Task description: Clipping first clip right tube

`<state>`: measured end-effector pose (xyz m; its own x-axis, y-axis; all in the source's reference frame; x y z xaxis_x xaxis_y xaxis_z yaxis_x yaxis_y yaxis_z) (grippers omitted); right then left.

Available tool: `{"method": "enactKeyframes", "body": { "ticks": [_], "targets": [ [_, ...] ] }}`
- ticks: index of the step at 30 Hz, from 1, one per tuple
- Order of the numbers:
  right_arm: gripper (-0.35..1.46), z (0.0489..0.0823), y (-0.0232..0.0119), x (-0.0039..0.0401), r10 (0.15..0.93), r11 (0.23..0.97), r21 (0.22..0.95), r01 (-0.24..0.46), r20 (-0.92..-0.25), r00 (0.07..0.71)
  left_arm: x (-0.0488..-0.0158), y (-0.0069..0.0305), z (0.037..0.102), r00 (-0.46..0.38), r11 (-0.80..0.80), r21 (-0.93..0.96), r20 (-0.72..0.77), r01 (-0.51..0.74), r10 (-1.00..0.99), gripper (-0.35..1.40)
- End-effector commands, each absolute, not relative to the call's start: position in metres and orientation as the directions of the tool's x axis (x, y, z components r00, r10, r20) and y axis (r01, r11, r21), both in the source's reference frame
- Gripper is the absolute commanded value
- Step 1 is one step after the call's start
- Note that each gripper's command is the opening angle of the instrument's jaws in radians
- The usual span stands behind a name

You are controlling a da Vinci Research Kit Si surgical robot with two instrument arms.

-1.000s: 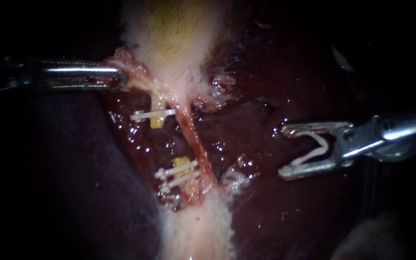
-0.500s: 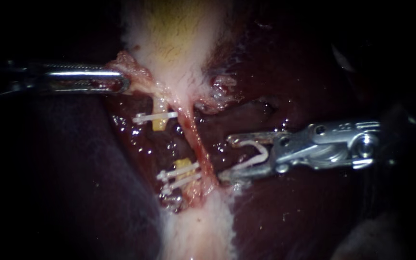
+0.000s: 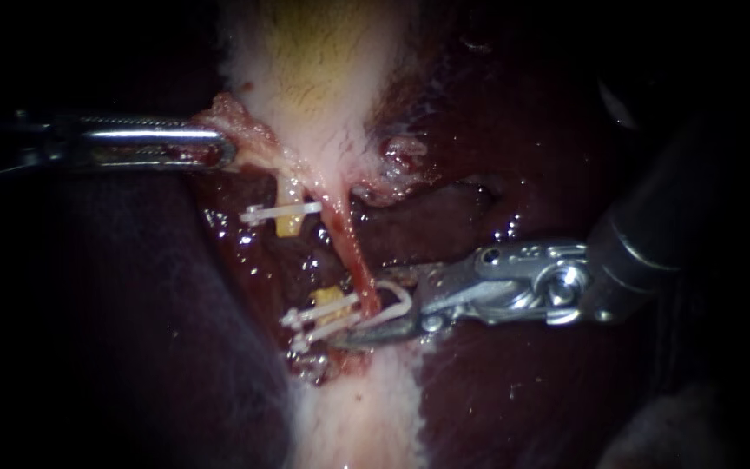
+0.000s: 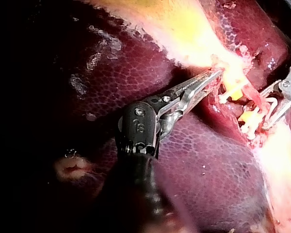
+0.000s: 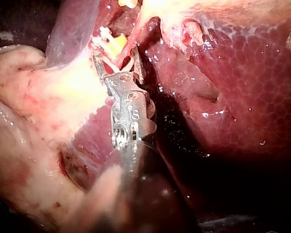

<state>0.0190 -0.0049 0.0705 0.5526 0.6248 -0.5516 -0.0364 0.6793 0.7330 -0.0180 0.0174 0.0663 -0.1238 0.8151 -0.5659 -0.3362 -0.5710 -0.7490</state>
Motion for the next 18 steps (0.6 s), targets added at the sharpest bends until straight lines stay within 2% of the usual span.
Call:
{"method": "enactKeyframes", "body": {
  "ticks": [1,8,14,18],
  "targets": [
    [0.48,0.0706,-0.005,0.0192,0.622,0.68,0.733,-0.028,-0.556,0.552,-0.018,0.0174,0.0664,-0.124,-0.571,-0.749,-0.566,-0.337,0.815,-0.35],
    [0.46,0.0704,-0.0053,0.0196,0.651,0.64,0.768,0.021,-0.556,0.516,-0.018,0.0174,0.0664,-0.124,-0.571,-0.749,-0.566,-0.337,0.815,-0.35],
    [0.45,0.0692,-0.0058,0.0198,0.701,0.573,0.815,0.089,-0.544,0.46,-0.018,0.0173,0.0664,-0.124,-0.571,-0.749,-0.566,-0.337,0.815,-0.35],
    [0.45,0.0681,-0.0063,0.0199,0.714,0.54,0.831,0.133,-0.536,0.45,-0.018,0.0173,0.0664,-0.124,-0.571,-0.749,-0.566,-0.337,0.815,-0.35]
  ]
}}
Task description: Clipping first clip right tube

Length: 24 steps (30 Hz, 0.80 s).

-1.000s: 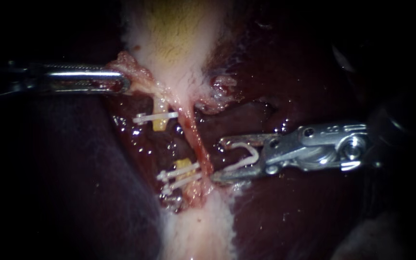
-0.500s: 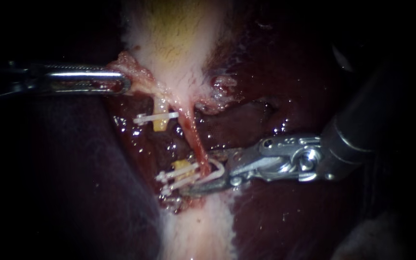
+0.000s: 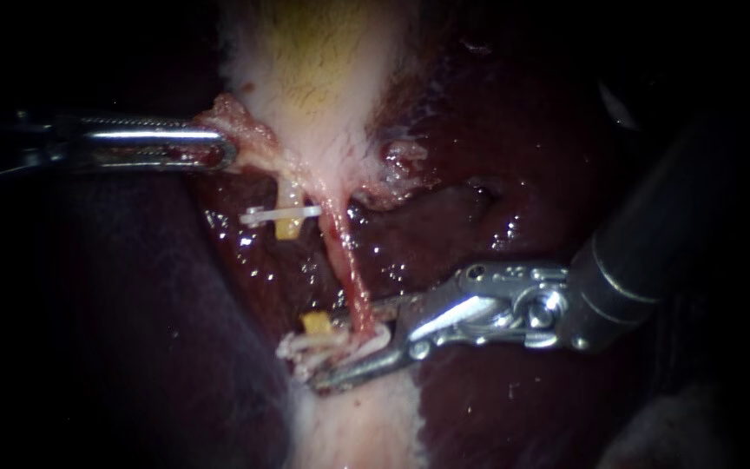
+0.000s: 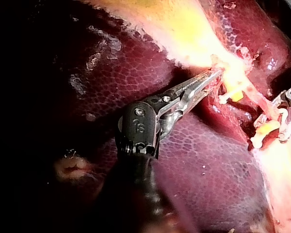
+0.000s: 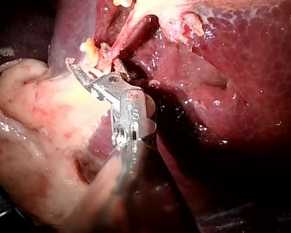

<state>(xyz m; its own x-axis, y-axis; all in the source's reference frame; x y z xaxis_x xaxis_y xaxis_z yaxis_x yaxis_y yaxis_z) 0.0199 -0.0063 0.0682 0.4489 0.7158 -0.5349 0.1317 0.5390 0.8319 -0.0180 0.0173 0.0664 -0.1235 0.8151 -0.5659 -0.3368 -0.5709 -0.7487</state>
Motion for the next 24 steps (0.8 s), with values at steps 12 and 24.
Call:
{"method": "enactKeyframes", "body": {
  "ticks": [12,24],
  "targets": [
    [0.45,0.0648,-0.0079,0.0203,0.706,0.5,0.834,0.234,-0.549,0.448,-0.0179,0.0173,0.0664,-0.124,-0.571,-0.749,-0.566,-0.336,0.815,-0.35],
    [0.43,0.0633,-0.0089,0.0205,0.708,0.481,0.833,0.272,-0.552,0.44,-0.0179,0.0174,0.0664,-0.124,-0.571,-0.749,-0.566,-0.336,0.815,-0.35]
  ]
}}
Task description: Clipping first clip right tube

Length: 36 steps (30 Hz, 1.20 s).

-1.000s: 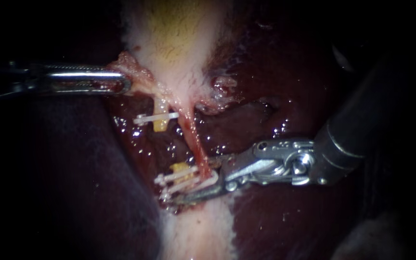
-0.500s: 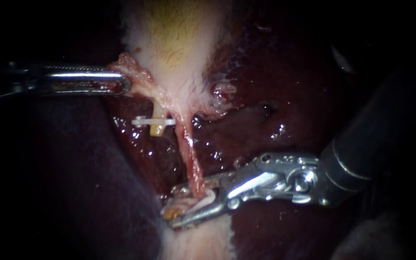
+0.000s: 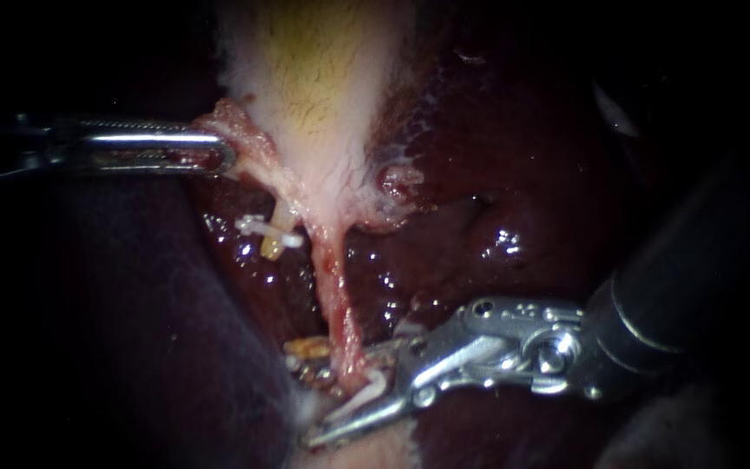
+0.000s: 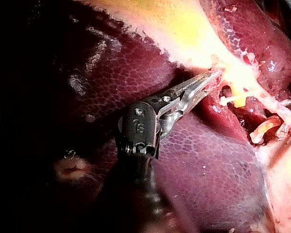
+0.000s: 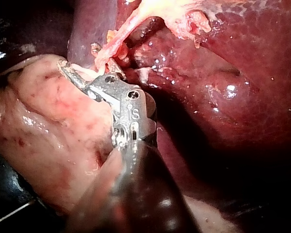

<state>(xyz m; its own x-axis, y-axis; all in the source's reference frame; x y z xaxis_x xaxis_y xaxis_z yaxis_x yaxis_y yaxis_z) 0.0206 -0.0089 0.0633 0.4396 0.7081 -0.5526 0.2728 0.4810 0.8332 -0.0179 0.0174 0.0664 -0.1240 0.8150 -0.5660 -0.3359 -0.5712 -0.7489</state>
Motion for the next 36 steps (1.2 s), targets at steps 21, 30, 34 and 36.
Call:
{"method": "enactKeyframes", "body": {
  "ticks": [21,30,34,36],
  "targets": [
    [-0.07,0.0646,-0.0075,0.0197,0.727,0.509,0.831,0.223,-0.554,0.406,-0.0179,0.0174,0.0664,-0.124,-0.571,-0.749,-0.566,-0.336,0.815,-0.35],
    [-0.35,0.0649,-0.0073,0.0186,0.778,0.492,0.86,0.139,-0.505,0.373,-0.0179,0.0175,0.0666,-0.124,-0.571,-0.749,-0.566,-0.336,0.815,-0.35],
    [-0.35,0.0649,-0.0073,0.0185,0.773,0.495,0.859,0.132,-0.505,0.384,-0.0179,0.0175,0.0666,-0.124,-0.571,-0.749,-0.566,-0.336,0.815,-0.35],
    [-0.35,0.0649,-0.0073,0.0185,0.773,0.495,0.859,0.132,-0.505,0.384,-0.0179,0.0175,0.0666,-0.124,-0.571,-0.749,-0.566,-0.336,0.815,-0.35]
  ]
}}
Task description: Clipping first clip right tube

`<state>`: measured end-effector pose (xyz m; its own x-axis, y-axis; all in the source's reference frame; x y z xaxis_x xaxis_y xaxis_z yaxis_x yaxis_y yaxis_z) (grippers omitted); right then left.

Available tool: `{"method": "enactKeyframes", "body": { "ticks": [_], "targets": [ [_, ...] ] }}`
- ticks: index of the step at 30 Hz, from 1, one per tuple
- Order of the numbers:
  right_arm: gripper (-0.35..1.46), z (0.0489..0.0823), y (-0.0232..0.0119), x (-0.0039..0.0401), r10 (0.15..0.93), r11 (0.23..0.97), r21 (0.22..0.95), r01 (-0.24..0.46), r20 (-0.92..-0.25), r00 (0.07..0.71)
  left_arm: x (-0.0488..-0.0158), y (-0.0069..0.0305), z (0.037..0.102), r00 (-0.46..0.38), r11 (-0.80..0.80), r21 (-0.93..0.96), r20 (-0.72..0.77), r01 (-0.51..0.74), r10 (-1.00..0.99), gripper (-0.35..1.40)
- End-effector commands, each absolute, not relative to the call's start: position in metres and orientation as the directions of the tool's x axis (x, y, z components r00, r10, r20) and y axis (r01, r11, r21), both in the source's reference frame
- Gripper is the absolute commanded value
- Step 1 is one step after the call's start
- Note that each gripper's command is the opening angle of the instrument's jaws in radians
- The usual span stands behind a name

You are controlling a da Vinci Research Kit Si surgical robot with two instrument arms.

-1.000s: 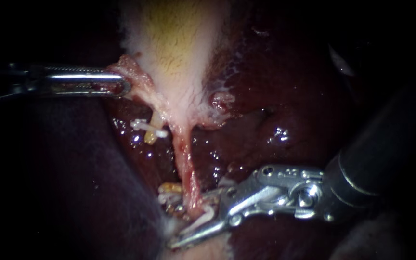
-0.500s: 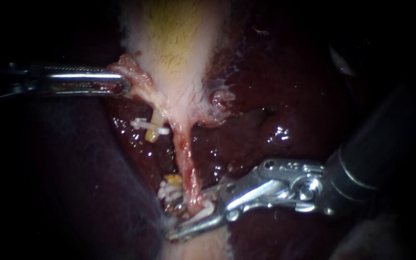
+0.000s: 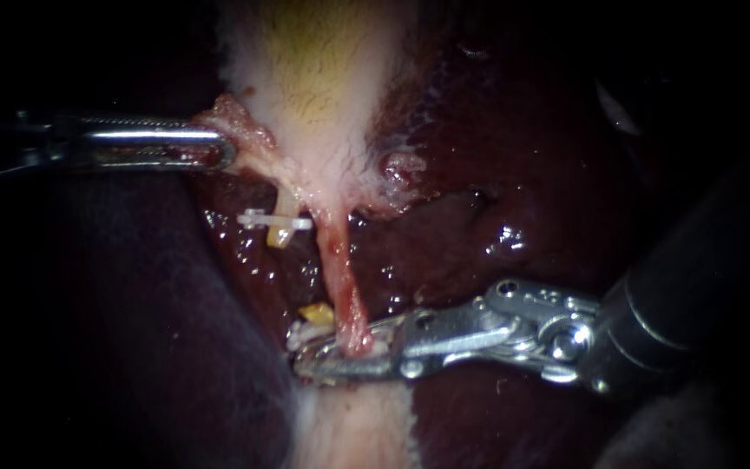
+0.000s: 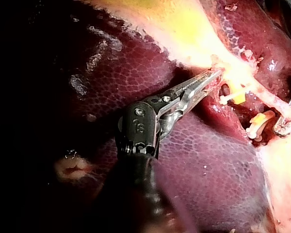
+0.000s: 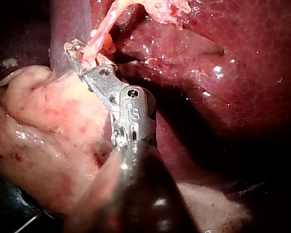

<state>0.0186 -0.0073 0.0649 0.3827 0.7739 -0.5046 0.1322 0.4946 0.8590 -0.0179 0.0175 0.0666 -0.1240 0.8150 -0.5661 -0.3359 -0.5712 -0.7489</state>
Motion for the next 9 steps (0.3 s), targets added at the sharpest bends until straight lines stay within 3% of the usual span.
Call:
{"method": "enactKeyframes", "body": {
  "ticks": [1,9],
  "targets": [
    [-0.35,0.0649,-0.0073,0.0185,0.773,0.495,0.859,0.132,-0.505,0.384,-0.0179,0.0175,0.0666,-0.124,-0.571,-0.749,-0.566,-0.336,0.815,-0.35],
    [-0.35,0.0651,-0.0072,0.0184,0.773,0.496,0.859,0.132,-0.505,0.384,-0.0179,0.0175,0.0667,-0.124,-0.571,-0.749,-0.566,-0.336,0.815,-0.35]
  ]
}}
